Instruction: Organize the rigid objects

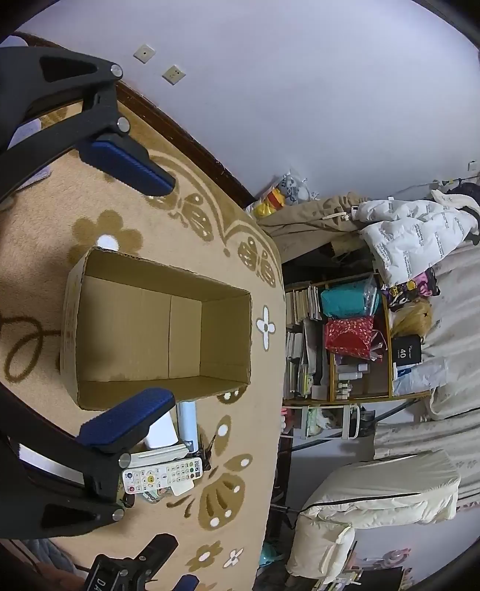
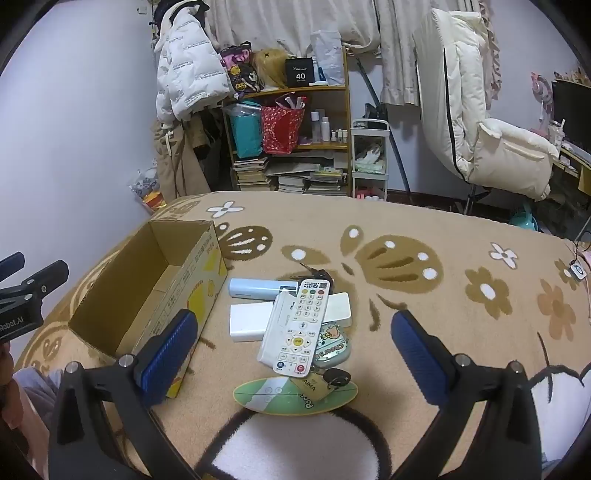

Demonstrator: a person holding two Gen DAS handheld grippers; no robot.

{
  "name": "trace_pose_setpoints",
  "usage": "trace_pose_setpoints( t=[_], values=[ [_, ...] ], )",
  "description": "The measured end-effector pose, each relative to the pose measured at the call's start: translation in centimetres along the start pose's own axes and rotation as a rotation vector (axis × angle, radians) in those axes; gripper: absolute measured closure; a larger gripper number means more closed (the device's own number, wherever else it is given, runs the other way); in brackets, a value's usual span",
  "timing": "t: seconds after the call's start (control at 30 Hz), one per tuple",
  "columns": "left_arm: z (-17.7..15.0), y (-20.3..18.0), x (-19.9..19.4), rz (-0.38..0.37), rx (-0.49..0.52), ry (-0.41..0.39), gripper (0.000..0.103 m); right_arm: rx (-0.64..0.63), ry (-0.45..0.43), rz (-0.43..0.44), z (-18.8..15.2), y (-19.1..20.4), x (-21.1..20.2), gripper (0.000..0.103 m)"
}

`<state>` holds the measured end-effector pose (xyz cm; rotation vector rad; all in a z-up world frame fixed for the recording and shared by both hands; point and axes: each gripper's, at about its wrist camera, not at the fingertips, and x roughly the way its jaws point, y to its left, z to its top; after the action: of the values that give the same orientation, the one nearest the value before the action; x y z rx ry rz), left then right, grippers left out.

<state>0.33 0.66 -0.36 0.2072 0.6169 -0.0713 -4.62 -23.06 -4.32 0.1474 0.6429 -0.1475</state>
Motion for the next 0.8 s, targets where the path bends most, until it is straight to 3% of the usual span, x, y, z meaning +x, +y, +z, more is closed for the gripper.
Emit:
trace_pose_setpoints(
  t=[0.8],
  values=[
    [-0.25,-0.27,-0.04,0.010,0.011,-0.001,0.000,-0.011,-0.001,-0.003,-0.09,0.75,-0.12,0.000]
  ],
)
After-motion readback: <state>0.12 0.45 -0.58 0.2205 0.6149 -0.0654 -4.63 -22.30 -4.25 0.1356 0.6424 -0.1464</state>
